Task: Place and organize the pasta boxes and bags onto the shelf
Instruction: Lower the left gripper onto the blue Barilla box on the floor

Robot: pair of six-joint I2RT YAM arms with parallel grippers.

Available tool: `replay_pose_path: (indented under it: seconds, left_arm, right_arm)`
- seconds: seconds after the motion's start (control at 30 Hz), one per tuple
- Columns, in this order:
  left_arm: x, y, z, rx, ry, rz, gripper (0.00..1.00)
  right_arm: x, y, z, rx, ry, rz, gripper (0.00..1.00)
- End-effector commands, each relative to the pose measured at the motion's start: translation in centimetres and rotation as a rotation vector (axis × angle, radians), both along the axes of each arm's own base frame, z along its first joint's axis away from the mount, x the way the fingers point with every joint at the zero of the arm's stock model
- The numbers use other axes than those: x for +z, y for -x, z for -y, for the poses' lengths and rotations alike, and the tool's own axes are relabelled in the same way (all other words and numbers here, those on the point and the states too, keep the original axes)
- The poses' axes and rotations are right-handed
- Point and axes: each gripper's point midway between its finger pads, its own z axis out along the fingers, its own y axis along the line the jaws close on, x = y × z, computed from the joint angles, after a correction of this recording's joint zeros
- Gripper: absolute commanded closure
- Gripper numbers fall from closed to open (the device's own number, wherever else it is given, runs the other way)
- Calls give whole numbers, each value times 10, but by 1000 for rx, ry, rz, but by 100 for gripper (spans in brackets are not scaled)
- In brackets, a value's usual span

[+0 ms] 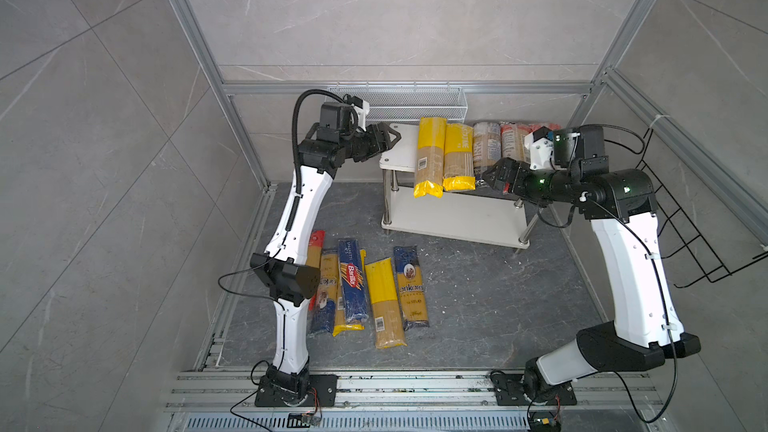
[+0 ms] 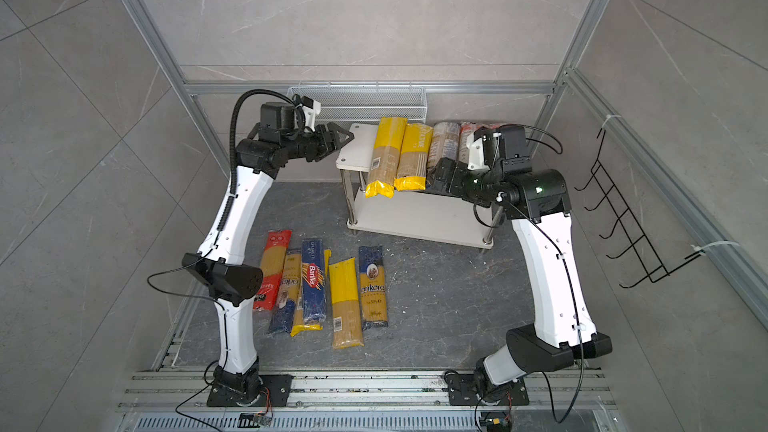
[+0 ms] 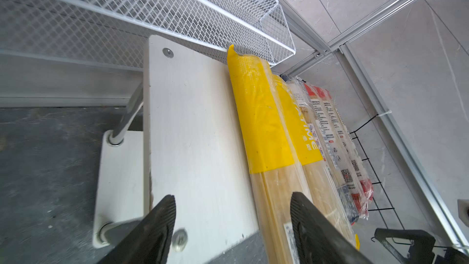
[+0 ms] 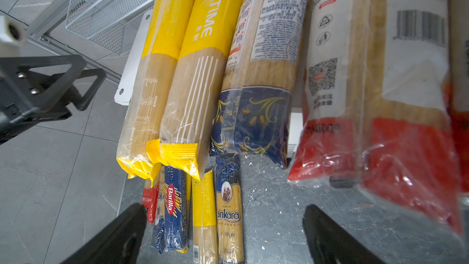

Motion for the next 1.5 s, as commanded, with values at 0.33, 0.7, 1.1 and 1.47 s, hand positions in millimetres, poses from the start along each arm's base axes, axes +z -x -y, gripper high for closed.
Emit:
replay_pose_path:
  seconds: [0.33,0.7,1.1,1.47]
  left_arm:
    - [-84,144,-88,248,-377,-162,10]
    - [-219,265,-115,364,-486,-426,10]
    - [-309,274,-107,402,-576,-553,3]
    - [-362,249,-100,427,-670,-647,0]
  right_arm:
    - [-2,4,2,31,99,53,0]
    - [-20,35,-34,146,194,54,0]
    - [-12,61,-34,136,179,85,0]
    - [-16,72,-23,119,195,78,0]
